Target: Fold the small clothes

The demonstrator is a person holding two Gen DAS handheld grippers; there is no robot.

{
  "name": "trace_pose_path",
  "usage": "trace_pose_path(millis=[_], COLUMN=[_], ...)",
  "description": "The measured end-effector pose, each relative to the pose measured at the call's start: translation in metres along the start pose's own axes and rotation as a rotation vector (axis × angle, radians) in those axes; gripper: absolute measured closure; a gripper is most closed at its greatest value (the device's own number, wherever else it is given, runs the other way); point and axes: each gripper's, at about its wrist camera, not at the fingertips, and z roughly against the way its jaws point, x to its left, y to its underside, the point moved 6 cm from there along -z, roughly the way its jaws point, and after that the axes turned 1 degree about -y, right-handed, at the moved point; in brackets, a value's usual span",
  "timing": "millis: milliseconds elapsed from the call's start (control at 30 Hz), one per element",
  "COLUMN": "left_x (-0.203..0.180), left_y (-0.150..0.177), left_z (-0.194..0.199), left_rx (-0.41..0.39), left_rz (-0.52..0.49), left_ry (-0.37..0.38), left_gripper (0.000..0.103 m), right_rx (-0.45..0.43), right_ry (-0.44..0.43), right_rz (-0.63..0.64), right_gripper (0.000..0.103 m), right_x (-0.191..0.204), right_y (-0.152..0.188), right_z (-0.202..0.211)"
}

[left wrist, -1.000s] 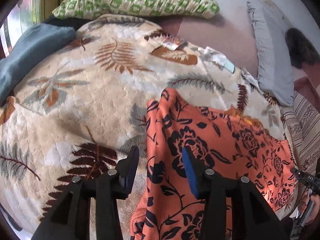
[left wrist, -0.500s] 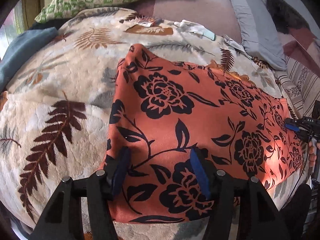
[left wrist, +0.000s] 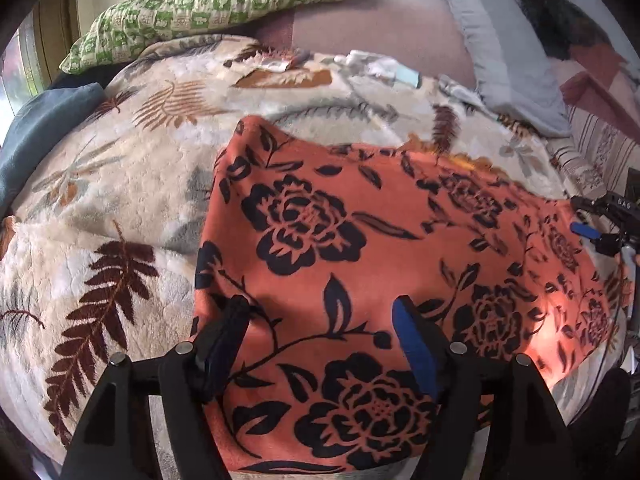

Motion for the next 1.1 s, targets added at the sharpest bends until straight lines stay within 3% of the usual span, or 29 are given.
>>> trace_pose_path(millis=[100,200,233,300,433,500,600,733,767,867,933,1000,1033,1100], left_x=[0.003,0.012,0.012,0.011,0.014,0.017,0.022,0.035,0.037,0.038,0.037,0.036,0.037,0.044], left_y=[-0.002,0.016,0.016,0.011,-0.005,0.0,0.022,0.062,0.063,0.055,0.046,0.043,0.045,0.058], left_z=[0.005,-0.017,-0.016,-0.003,0.036,0.053,0.056,0.011,0.006,0.018,0.037,0.046,0.042,0.017], left_rx=[-0.018,0.091,0.079,0.056,-0.037,-0.074,-0.053,0.128,0.12,0.109,0.036,-0.014,-0.005,0.105], left_rz=[0.032,0.075,0.062,0.054,0.095,0.104,0.097,0.034,0.024,0.092,0.098,0.074,0.062,0.052], left_ry=[0.0,-0.002,0.0,0.005,0.046,0.043,0.028,-0.103,-0.116,-0.071,-0.047,-0.061,-0.076,-0.129], left_gripper=[0.029,0.029,0.029,0.029,0.029,0.028,0.028,0.027,0.021,0.021,0.021,0.02,0.019,0.019], right_rx=[-0.051,-0.012,0.041,-0.003,-0.014,-0.023,-0.03,-0.021,-0.003,0.109,0.071,0.022,-0.011,-0.051], right_ry=[-0.046,0.014,0.033,-0.016,0.0,-0.04,-0.11,-0.199,-0.209,-0.082,-0.129,-0.169,-0.177,-0.164], right_rz=[0.105,0.1,0.045,-0.018,0.082,0.133,0.129,0.081,0.069,-0.023,-0.055,-0.001,0.036,0.057], right_gripper=[0.034,0.025,0.026,0.026,0.026,0.026,0.026,0.026,0.026,0.027,0.027,0.027,0.027,0.024], right_x=[0.025,0.005,-0.012,-0.018,0.017,0.035,0.048,0.048,0.045,0.006,0.006,0.022,0.028,0.027], right_y=[0.001,0.001,0.004,0.002,0.008,0.023,0.056,0.107,0.119,0.143,0.14,0.135,0.134,0.136], right_z=[0.024,0.006,-0.009,-0.003,0.025,0.043,0.07,0.087,0.081,0.045,0.054,0.076,0.086,0.096])
